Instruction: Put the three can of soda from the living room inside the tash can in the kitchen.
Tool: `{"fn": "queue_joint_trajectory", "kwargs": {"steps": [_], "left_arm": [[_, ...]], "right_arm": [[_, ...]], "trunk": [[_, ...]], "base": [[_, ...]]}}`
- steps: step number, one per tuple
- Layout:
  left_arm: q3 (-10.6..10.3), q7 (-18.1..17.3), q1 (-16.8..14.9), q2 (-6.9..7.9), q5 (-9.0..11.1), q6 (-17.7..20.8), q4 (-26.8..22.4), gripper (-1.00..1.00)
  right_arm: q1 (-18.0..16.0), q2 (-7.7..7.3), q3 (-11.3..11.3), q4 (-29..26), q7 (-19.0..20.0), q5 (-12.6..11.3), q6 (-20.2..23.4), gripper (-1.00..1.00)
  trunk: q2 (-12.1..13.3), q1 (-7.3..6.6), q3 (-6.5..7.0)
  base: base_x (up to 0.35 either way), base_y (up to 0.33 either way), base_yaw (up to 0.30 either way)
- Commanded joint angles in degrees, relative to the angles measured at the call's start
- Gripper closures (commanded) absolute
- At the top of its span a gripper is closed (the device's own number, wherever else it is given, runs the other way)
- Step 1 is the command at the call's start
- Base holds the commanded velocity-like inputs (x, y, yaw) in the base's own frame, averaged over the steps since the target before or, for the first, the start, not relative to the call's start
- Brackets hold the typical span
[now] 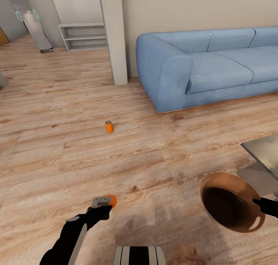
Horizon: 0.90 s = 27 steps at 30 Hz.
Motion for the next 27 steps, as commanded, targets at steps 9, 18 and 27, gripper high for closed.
{"fn": "queue_joint_trajectory", "kwargs": {"steps": [9,18,27], "left_arm": [[-0.77,-25.72,1.63,2.17,-0.26,11.09,-6.78,1.0],[-0.4,-35.49,1.6,3.84,-0.32,16.37,-9.3,1.0],[-0.4,-35.75,1.59,3.53,-0.27,17.32,-9.86,1.0]], "right_arm": [[-0.62,-0.33,0.63,-0.01,0.36,-2.09,0.66,1.0],[-3.42,0.1,4.43,-0.03,0.23,-6.63,0.69,1.0],[-5.83,3.61,9.15,-0.02,-0.25,-7.11,0.66,1.0]], "trunk": [[0.0,0.0,0.0],[0.0,0.0,0.0],[0.0,0.0,0.0]], "base": [[0.0,0.0,0.0],[0.0,0.0,0.0],[0.0,0.0,0.0]]}}
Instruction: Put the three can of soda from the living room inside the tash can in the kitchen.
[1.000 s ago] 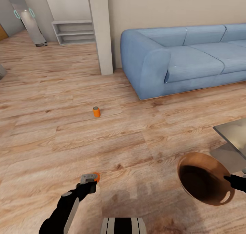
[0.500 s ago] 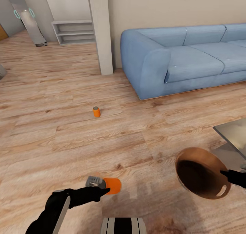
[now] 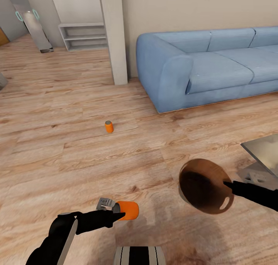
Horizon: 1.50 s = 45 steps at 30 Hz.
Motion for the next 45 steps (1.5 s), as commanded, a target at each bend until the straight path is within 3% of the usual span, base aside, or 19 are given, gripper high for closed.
{"fn": "queue_joint_trajectory", "kwargs": {"steps": [1,4,8,12,16,20,25,28,31,34,37,45], "left_arm": [[0.01,0.0,0.01,-0.04,0.03,0.17,-0.14,1.0],[-0.03,-0.1,0.01,-0.08,0.14,1.7,-1.5,1.0],[-0.04,-0.45,0.01,-0.04,0.43,5.56,-5.27,1.0],[-0.04,-3.03,-0.1,-0.04,0.61,10.21,-8.07,1.0],[-0.04,-9.34,-0.99,-0.15,0.65,12.2,-8.82,1.0],[-0.04,-13.21,-2.84,-0.98,0.66,12.71,-8.95,1.0],[-0.04,-14.21,-4.13,-1.7,0.87,12.86,-8.98,1.0],[-0.04,-14.51,-6.67,-1.82,2.51,12.88,-8.97,1.0],[-0.06,-14.61,-10.35,-1.87,6.93,12.95,-8.9,1.0],[-0.11,-14.6,-12.51,-1.82,9.77,12.97,-8.82,1.0],[-0.17,-14.59,-13.25,-1.54,10.76,12.98,-8.67,1.0],[-0.21,-14.59,-13.59,-0.97,11.06,12.98,-8.56,1.0]], "right_arm": [[-0.37,0.77,0.79,-0.01,-0.21,-0.3,0.07,1.0],[-1.8,3.14,2.8,-0.01,-1.97,-0.22,0.2,1.0],[-4.24,6.41,6.32,-0.01,-7.46,-0.12,0.26,1.0],[-6.4,8.4,8.85,-0.01,-10.44,-0.19,0.63,1.0],[-7.06,8.94,9.56,-0.01,-11.09,-0.3,0.83,1.0],[-7.2,10.16,9.87,-0.01,-11.37,-0.29,0.7,1.0],[-7.23,11.32,9.98,-0.01,-11.52,-0.25,0.56,1.0],[-7.24,11.51,9.99,-0.01,-11.54,-0.25,0.54,1.0],[-7.24,11.58,10.04,-0.01,-11.57,-0.25,0.53,1.0],[-7.24,11.6,10.07,-0.01,-11.58,-0.25,0.53,1.0],[-7.24,11.6,10.08,-0.01,-11.6,-0.25,0.5,1.0],[-7.24,11.6,10.05,-0.01,-11.6,-0.24,0.44,1.0]], "trunk": [[0.0,-0.01,0.01],[0.0,-0.01,0.01],[0.0,-0.01,0.01],[0.0,-0.01,0.01],[0.0,-0.01,0.01],[0.0,-0.01,0.01],[0.0,-0.01,0.01],[0.0,-0.01,0.01],[0.0,-0.01,0.01],[0.0,-0.01,0.01],[0.0,-0.01,0.01],[0.0,-0.01,0.01]], "base": [[0.0,0.0,0.0],[0.0,0.0,0.0],[0.0,0.0,0.0],[0.0,0.0,0.0],[0.0,0.0,0.0],[0.0,0.0,0.0],[0.0,0.0,0.0],[0.0,0.0,0.0],[0.0,0.0,0.0],[0.0,0.0,0.0],[0.0,0.0,0.0],[0.0,0.0,0.0]]}}
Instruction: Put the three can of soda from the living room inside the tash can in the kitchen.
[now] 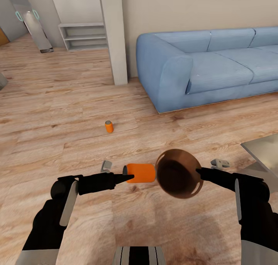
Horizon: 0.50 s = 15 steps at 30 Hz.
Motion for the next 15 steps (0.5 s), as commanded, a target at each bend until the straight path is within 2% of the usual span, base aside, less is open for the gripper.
{"fn": "queue_joint_trajectory", "kwargs": {"steps": [1,9,15], "left_arm": [[0.0,0.0,-0.01,0.05,0.12,0.0,0.0,1.0],[0.13,-0.07,-0.02,1.24,0.65,0.02,0.01,1.0],[0.17,-0.09,-0.03,1.45,1.46,0.06,0.09,1.0]], "right_arm": [[-0.01,0.01,0.01,-0.02,0.24,-1.64,0.51,1.0],[-0.01,0.01,-0.02,-0.02,0.25,-1.64,0.5,1.0],[-0.01,0.01,-0.02,-0.02,0.25,-1.64,0.65,1.0]], "trunk": [[0.0,-0.01,0.0],[0.0,-0.01,0.0],[0.0,-0.01,0.0]], "base": [[0.0,0.0,0.0],[0.0,0.0,0.0],[0.0,0.0,0.0]]}}
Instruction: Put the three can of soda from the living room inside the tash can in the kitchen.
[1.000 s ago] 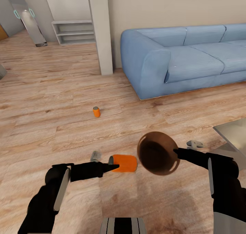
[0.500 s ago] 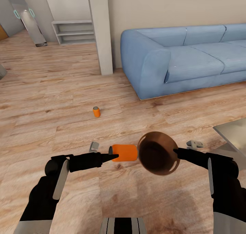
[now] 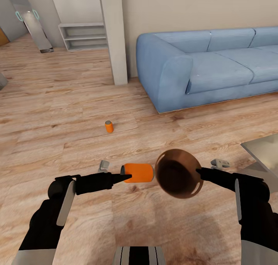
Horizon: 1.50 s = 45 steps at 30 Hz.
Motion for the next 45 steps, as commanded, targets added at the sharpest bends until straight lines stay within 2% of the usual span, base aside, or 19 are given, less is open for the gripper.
{"fn": "queue_joint_trajectory", "kwargs": {"steps": [1,7,13,15,16,18,20,21,23,26,29,31,35,39,42,45], "left_arm": [[0.0,0.0,0.0,0.0,0.16,-0.01,0.01,1.0],[0.0,0.0,0.01,0.08,3.36,-0.03,0.01,1.0],[-0.36,-0.05,0.02,-0.29,5.73,0.0,-0.03,1.0],[-0.77,-0.07,0.02,-0.63,9.13,0.0,-0.11,1.0],[-1.02,-0.06,0.02,-0.78,10.08,0.0,-0.12,1.0],[-3.07,0.28,0.02,-1.9,12.74,0.0,-0.1,1.0],[-5.67,1.23,0.02,-3.27,13.54,0.0,0.14,1.0],[-6.15,1.72,0.02,-3.56,13.54,-0.01,0.24,1.0],[-7.36,4.6,-0.13,-4.85,13.44,-0.04,0.9,1.0],[-8.09,8.95,-0.64,-7.27,13.29,-0.05,2.69,1.0],[-8.39,12.9,-2.35,-8.62,13.22,-0.07,5.79,1.0],[-8.47,15.89,-3.35,-8.97,13.16,-0.15,7.72,1.0],[-8.51,20.51,-4.22,-9.62,13.12,-0.22,8.58,1.0],[-9.3,23.79,-6.11,-9.81,13.37,-0.2,8.74,1.0],[-12.52,28.57,-8.19,-9.81,14.0,-0.22,8.84,1.0],[-14.5,33.23,-9.49,-9.81,16.13,-0.31,8.96,1.0]], "right_arm": [[-0.01,0.0,0.02,-0.02,0.22,-1.52,0.46,1.0],[-0.01,-0.06,0.02,-0.02,0.22,-1.52,0.26,1.0],[-0.01,-0.01,0.02,-0.02,0.22,-1.52,-0.07,1.0],[-0.01,0.0,0.02,-0.02,0.22,-1.52,-0.11,1.0],[-0.01,0.0,0.02,-0.02,0.22,-1.52,-0.11,1.0],[-0.01,0.0,0.02,-0.02,0.22,-1.52,-0.15,1.0],[-0.01,0.0,0.02,-0.02,0.22,-1.52,-0.17,1.0],[-0.01,0.0,0.02,-0.02,0.22,-1.52,-0.18,1.0],[-0.01,0.0,0.02,-0.02,0.22,-1.52,-0.2,1.0],[-0.01,0.0,0.07,-0.02,0.22,-1.52,-0.18,1.0],[-0.01,0.0,0.1,-0.02,0.22,-1.52,-0.17,1.0],[-0.01,0.0,0.11,-0.02,0.22,-1.52,-0.15,1.0],[-0.01,0.05,0.15,-0.02,0.22,-1.52,-0.13,1.0],[-0.01,0.02,0.91,-0.02,0.22,-1.52,-0.13,1.0],[-0.01,0.04,1.42,-0.02,0.22,-1.52,-0.13,1.0],[-0.01,0.04,1.55,-0.02,0.22,-1.52,-0.13,1.0]], "trunk": [[0.0,-0.01,0.0],[0.0,-0.01,0.0],[0.0,-0.01,0.0],[0.0,-0.01,0.0],[0.0,-0.01,0.0],[0.0,-0.01,0.0],[0.0,-0.01,0.0],[0.0,-0.01,0.0],[0.0,-0.01,0.0],[0.0,-0.01,0.0],[0.0,-0.01,0.0],[0.0,-0.01,0.0],[0.0,-0.01,0.0],[0.0,-0.01,0.0],[0.0,-0.01,0.0],[0.0,-0.01,0.0]], "base": [[0.0,0.0,0.0],[0.0,0.0,0.0],[0.0,0.0,0.0],[0.0,0.0,0.0],[0.0,0.0,0.0],[0.0,0.0,0.0],[0.0,0.0,0.0],[0.0,0.0,0.0],[0.0,0.0,0.0],[0.0,0.0,0.0],[0.0,0.0,0.0],[0.0,0.0,0.0],[0.0,0.0,0.0],[0.0,0.0,0.0],[0.0,0.0,0.0],[0.0,0.0,0.0]]}}
